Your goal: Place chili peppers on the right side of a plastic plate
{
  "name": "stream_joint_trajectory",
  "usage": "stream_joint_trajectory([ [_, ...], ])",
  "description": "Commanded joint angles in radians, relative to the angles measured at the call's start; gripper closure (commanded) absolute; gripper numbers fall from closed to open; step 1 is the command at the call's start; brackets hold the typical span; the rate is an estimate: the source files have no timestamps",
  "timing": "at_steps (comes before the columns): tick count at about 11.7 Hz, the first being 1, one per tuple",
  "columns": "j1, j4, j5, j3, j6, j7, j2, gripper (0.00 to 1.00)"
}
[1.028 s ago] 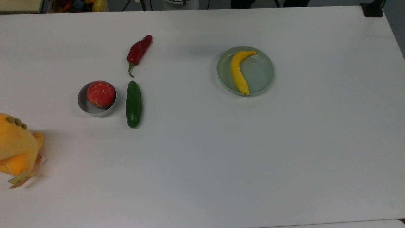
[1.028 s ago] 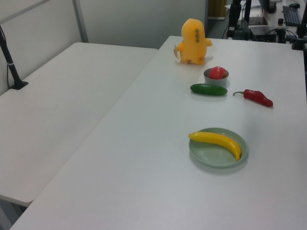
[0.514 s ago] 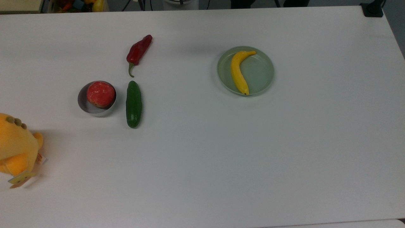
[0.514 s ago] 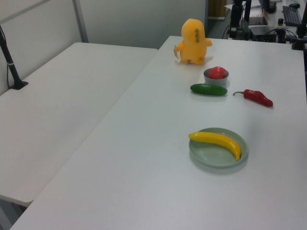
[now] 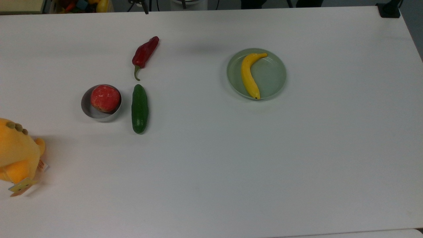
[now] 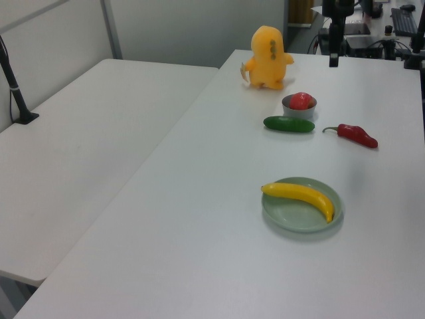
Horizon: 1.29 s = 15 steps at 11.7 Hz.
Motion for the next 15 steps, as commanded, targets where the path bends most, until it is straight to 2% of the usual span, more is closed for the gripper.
stream_joint_trajectory([
  [1,-0.013,-0.066,0.0,-0.004,-0.055,-0.016,-0.032,0.0],
  [4,-0.016,-0.157,-0.003,-0.004,-0.06,-0.022,-0.046,0.0],
  [6,-0.056,-0.195,-0.009,-0.004,-0.052,-0.025,-0.041,0.0],
  [10,-0.082,-0.33,-0.038,-0.005,0.007,-0.033,-0.038,0.0],
  [13,-0.087,-0.455,-0.067,-0.005,0.185,-0.021,-0.037,0.0],
  [15,-0.091,-0.489,-0.075,-0.007,0.274,-0.021,-0.024,0.0],
])
